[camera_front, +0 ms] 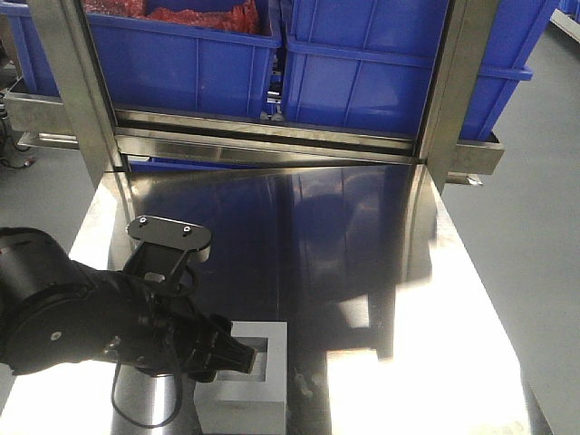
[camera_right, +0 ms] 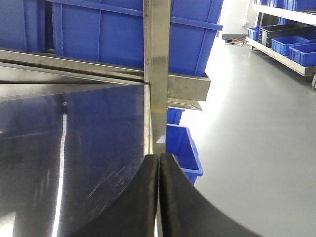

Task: Sort gray base to blue bin
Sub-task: 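Reach the left gripper down to the gray hollow block, then close the left gripper on the block's wall and lift it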

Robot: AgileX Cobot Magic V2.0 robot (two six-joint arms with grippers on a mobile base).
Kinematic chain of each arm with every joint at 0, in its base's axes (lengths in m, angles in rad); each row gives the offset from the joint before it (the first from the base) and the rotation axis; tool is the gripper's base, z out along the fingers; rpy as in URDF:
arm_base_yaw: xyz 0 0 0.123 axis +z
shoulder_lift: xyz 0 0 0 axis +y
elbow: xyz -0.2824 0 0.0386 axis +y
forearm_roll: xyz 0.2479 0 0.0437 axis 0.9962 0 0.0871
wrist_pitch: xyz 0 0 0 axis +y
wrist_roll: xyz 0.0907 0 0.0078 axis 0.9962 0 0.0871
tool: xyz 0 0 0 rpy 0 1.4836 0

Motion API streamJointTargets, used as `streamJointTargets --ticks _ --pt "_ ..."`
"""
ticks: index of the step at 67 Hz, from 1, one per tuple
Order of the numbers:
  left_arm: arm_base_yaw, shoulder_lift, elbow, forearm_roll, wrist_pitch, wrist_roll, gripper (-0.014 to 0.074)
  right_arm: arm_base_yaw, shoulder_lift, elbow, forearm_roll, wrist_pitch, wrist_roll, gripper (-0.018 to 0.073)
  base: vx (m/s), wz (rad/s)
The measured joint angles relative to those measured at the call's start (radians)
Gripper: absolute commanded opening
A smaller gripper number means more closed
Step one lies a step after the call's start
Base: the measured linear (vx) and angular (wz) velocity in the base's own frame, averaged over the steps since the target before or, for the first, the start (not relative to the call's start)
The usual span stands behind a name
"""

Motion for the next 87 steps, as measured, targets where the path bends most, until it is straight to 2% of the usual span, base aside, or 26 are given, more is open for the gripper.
streamJointTargets --ticks 27,37,47,61,87 --pt "0.000 0.105 0.000 0.003 -0.033 -0.035 0.0450 0.000 0.000 0.000 0.000 0.000 0.000 -0.0005 0.00 0.00" --pt "0.000 0.137 -0.007 0.004 -0.058 -0.057 0.0423 0.000 0.000 0.000 0.000 0.000 0.005 -0.0005 0.00 0.00" --pt "0.000 0.151 -0.014 0.002 -0.077 -0.064 0.0302 0.000 0.000 0.000 0.000 0.000 0.000 -0.0005 0.00 0.00" --pt "0.001 0.152 -0.019 0.012 -0.078 -0.073 -0.0013 0.000 0.000 0.000 0.000 0.000 0.005 -0.0005 0.00 0.00" --pt "0.001 0.103 -0.005 0.044 -0.043 -0.066 -0.0007 0.000 0.000 0.000 0.000 0.000 0.000 -0.0005 0.00 0.00"
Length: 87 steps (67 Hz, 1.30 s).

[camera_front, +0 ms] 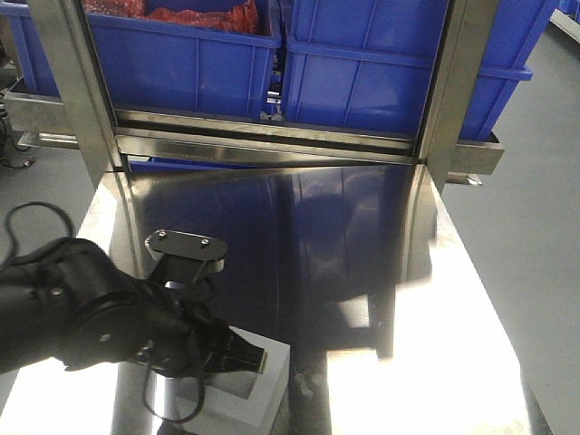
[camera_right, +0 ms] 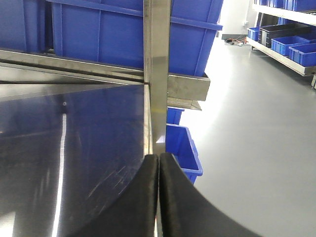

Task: Sort gray base to blue bin
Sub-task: 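Close the left gripper on the block's wall and lift it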

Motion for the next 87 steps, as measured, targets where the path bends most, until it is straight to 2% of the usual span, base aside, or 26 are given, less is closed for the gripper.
streamJointTargets --ticks 7,19,37,46,69,87 --pt "0.000 -0.072 0.013 0.033 -0.008 0.002 -0.0007 0.000 0.000 0.000 0.000 0.000 0.000 -0.0005 0.00 0.00" --pt "0.000 -0.237 0.073 0.077 -0.123 0.002 -0.0007 0.000 0.000 0.000 0.000 0.000 0.000 -0.0005 0.00 0.00" --pt "0.000 -0.564 0.276 0.140 -0.315 0.003 -0.0007 0.000 0.000 0.000 0.000 0.000 0.000 -0.0005 0.00 0.00" --pt "0.000 -0.755 0.375 0.167 -0.377 0.004 -0.0007 0.000 0.000 0.000 0.000 0.000 0.000 -0.0005 0.00 0.00" --pt "0.000 -1.195 0.547 0.237 -0.410 0.005 -0.0007 0.000 0.000 0.000 0.000 0.000 0.000 -0.0005 0.00 0.00" --pt "0.000 -1.343 0.616 0.254 -0.402 0.005 -0.0007 0.000 0.000 0.000 0.000 0.000 0.000 -0.0005 0.00 0.00"
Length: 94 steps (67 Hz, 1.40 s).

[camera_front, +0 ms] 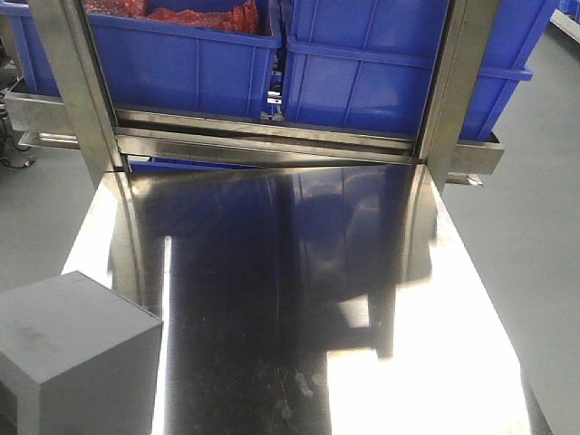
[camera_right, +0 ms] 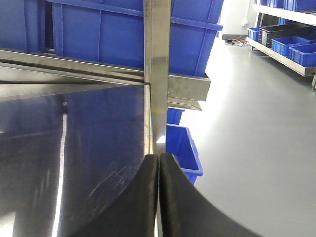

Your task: Sort gray base to blue bin

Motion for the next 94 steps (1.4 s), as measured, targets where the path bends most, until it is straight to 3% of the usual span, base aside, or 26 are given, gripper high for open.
streamJointTargets --ticks 73,94 --pt "0.000 -0.009 0.002 0.002 0.012 0.001 -0.0007 0.000 0.000 0.000 0.000 0.000 0.000 -0.0005 0.00 0.00" --pt "0.000 -0.009 0.002 0.002 0.012 0.001 -0.0007 0.000 0.000 0.000 0.000 0.000 0.000 -0.0005 -0.01 -0.39"
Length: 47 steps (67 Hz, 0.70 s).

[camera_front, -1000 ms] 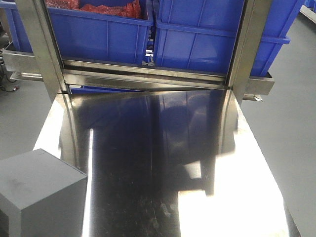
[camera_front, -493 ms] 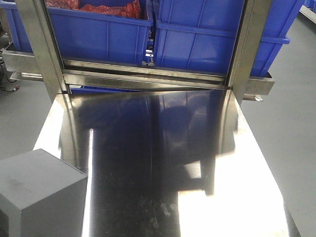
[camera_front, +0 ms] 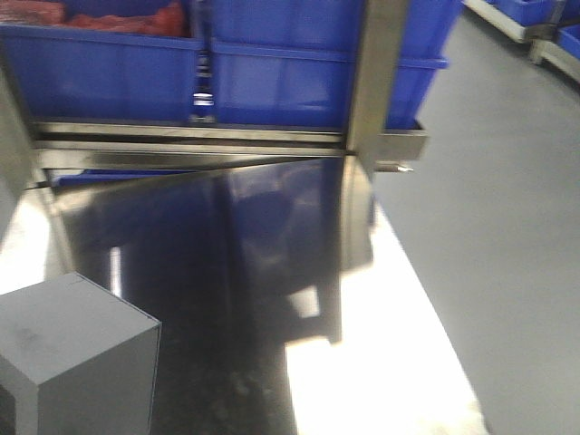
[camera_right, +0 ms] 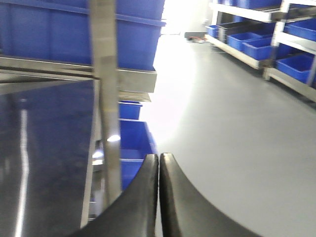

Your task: Sort gray base to blue bin

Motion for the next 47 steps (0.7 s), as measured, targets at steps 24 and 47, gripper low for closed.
streamJointTargets --ticks 24,47 --pt "0.000 0.000 0.000 0.000 0.001 0.000 -0.0007 0.000 0.000 0.000 0.000 0.000 0.000 -0.0005 -0.06 -0.66" --pt "0.000 0.000 0.000 0.000 0.001 0.000 -0.0007 0.000 0.000 0.000 0.000 0.000 0.000 -0.0005 -0.08 -0.55"
